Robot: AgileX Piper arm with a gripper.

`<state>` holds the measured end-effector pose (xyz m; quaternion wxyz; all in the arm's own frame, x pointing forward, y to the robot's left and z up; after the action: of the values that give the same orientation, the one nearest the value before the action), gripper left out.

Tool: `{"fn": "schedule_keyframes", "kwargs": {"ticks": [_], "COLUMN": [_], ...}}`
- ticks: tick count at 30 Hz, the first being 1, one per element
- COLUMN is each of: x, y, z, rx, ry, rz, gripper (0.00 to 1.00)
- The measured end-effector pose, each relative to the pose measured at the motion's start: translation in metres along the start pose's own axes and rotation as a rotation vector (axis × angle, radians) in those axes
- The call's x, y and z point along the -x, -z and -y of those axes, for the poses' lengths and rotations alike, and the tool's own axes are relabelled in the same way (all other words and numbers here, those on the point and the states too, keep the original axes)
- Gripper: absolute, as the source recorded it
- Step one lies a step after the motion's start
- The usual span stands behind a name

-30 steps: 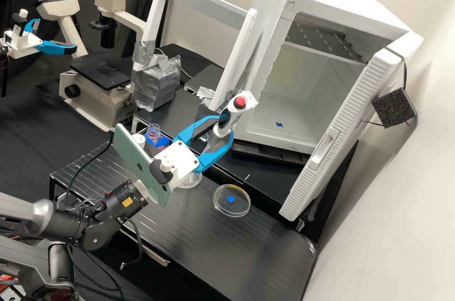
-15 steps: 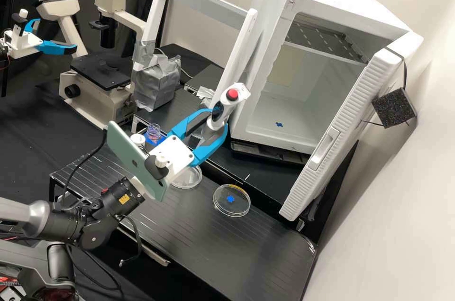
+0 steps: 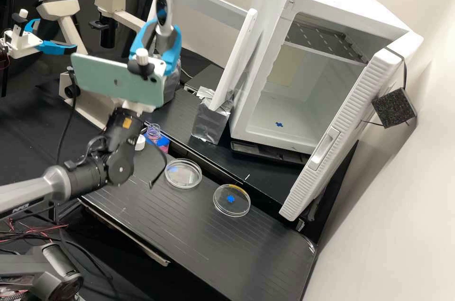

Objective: Use the pipette

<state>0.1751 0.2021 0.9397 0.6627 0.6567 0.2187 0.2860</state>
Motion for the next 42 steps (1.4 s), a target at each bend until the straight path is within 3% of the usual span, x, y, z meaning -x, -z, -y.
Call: {"fn": "schedule_keyframes", "kwargs": {"ticks": [5, 10, 16, 21, 29, 32, 33, 34, 35, 36, 38, 42], "x": [-0.045, -0.083, -0.111, -0.128, -0.150, -0.160, -0.163, -0.166, -0.167, -0.168, -0.173, -0.181], "y": [0.011, 0.001, -0.013, -0.016, -0.019, -0.022, -0.024, -0.027, -0.029, -0.031, -0.032, -0.033], "z": [0.008, 0.017, 0.011, 0.002, -0.001, 0.002, 0.002, 0.004, 0.005, 0.008, 0.016, 0.027], "rx": [0.000, 0.037, 0.059, 0.066, 0.045, -0.002, 0.020, 0.013, -0.024, -0.040, -0.061, -0.065], "ry": [0.136, 0.226, 0.225, 0.200, 0.187, 0.199, 0.217, 0.243, 0.262, 0.303, 0.370, 0.429], "rz": [0.027, 0.164, 0.292, 0.345, 0.392, 0.448, 0.463, 0.486, 0.505, 0.512, 0.482, 0.447], "gripper": [0.00, 0.00, 0.00, 0.00, 0.00, 0.00, 0.00, 0.00, 0.00, 0.00, 0.00, 0.00]}}
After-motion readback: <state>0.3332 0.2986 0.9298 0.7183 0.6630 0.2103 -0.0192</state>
